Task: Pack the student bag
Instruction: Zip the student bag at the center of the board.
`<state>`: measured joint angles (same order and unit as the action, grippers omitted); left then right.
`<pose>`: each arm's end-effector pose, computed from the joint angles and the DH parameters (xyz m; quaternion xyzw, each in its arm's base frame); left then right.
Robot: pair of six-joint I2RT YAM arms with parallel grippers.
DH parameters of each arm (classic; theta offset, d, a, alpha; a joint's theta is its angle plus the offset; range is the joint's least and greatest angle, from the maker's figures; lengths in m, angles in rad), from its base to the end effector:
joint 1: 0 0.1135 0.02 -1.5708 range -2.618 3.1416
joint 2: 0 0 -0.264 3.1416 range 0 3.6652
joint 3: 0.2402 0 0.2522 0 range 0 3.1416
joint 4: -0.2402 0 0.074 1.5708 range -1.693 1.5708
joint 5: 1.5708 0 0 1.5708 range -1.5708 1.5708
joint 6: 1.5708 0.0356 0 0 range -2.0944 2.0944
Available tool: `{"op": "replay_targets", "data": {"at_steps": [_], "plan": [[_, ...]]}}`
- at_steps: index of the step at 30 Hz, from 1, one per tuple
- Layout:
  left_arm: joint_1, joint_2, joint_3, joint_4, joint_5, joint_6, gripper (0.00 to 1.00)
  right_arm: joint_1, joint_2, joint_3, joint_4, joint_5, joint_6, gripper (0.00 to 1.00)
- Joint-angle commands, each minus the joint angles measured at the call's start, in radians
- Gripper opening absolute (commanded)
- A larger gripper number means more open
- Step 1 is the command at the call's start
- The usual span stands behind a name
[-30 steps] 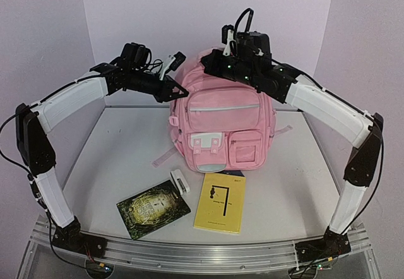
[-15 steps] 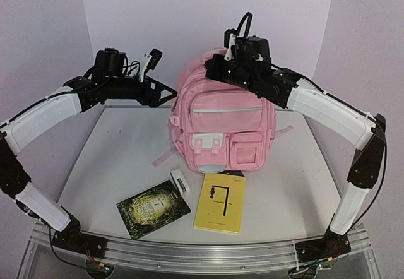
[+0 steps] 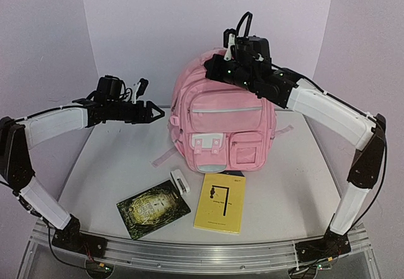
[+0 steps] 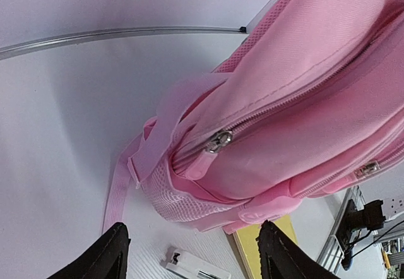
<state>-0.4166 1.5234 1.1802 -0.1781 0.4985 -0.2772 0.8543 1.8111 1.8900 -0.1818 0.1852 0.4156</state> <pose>0.3128 -0.1570 0.2988 0.1817 0.8281 -0.3658 0.3840 0.2878 0.3205 0.4378 -0.1004 0.7351 0.3403 0.5777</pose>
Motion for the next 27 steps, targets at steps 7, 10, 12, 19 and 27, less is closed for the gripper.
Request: {"op": "replay_targets", "data": {"at_steps": [7,10,12,19,27], "plan": [[0.004,0.166,0.070,0.164,0.137,-0.109,0.62,0.022,-0.025,0.003,0.004,-0.005,-0.032,0.00],[0.001,0.194,0.074,0.212,0.183,-0.127,0.57,0.030,-0.012,0.019,-0.001,0.001,-0.051,0.00],[-0.002,0.212,0.083,0.225,0.211,-0.128,0.53,0.035,0.005,0.033,-0.004,0.002,-0.068,0.00],[-0.038,0.258,0.129,0.233,0.244,-0.096,0.16,0.059,0.077,0.097,-0.019,0.028,-0.104,0.00],[-0.080,0.223,0.162,0.216,0.168,-0.007,0.00,0.072,0.158,0.181,-0.033,0.029,-0.121,0.00]]}}
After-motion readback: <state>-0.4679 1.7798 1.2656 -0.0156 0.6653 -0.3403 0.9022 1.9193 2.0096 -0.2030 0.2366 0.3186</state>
